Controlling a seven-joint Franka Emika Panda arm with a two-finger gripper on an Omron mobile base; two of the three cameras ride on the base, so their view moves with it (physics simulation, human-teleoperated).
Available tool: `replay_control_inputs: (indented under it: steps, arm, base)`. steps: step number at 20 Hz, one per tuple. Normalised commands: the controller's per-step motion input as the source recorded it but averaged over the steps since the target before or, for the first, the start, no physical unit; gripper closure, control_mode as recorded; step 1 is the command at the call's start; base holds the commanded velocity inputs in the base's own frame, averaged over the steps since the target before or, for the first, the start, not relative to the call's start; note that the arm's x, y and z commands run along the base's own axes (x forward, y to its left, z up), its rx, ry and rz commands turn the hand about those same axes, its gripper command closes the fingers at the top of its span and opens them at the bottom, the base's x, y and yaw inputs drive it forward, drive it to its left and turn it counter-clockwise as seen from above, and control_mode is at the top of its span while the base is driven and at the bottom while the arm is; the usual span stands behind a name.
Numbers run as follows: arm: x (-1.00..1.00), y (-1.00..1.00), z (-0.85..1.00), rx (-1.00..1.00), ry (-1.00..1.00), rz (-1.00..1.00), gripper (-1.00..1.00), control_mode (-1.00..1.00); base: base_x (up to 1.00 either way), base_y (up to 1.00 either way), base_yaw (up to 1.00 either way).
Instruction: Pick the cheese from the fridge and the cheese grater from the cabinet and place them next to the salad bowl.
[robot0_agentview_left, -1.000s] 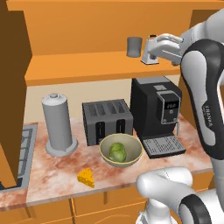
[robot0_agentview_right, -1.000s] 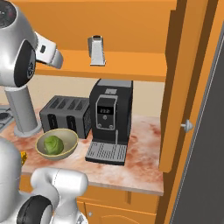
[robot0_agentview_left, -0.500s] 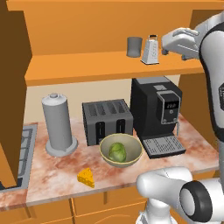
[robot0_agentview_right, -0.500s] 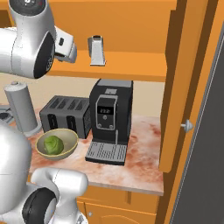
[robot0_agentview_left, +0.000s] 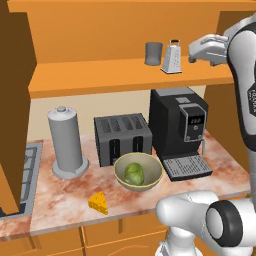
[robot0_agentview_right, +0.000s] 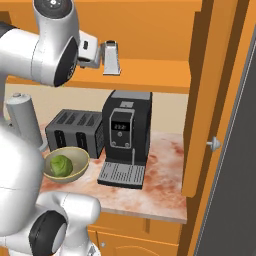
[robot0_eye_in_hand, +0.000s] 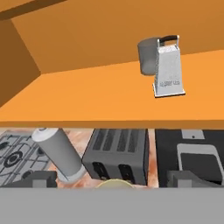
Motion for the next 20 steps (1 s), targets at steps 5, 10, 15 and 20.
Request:
replay_control_inputs:
  steps: [5,10,15,20]
  arm:
    - [0.61,-0.04,0.00,0.00,0.01,0.00,-1.00,-1.00]
    - [0.53,-0.18,0.00,0.00,-0.01,-0.10,-1.00,-1.00]
    - [0.35,-0.25,-0.05,-0.07,-0.13,-0.13,-1.00,-1.00]
    - [0.55,-0.19,-0.01,-0.02,-0.08,-0.02,-1.00,-1.00]
  base:
    - [0.00,0.00,0.00]
    - [0.00,0.00,0.00]
    - [0.00,0.00,0.00]
    - [0.00,0.00,0.00]
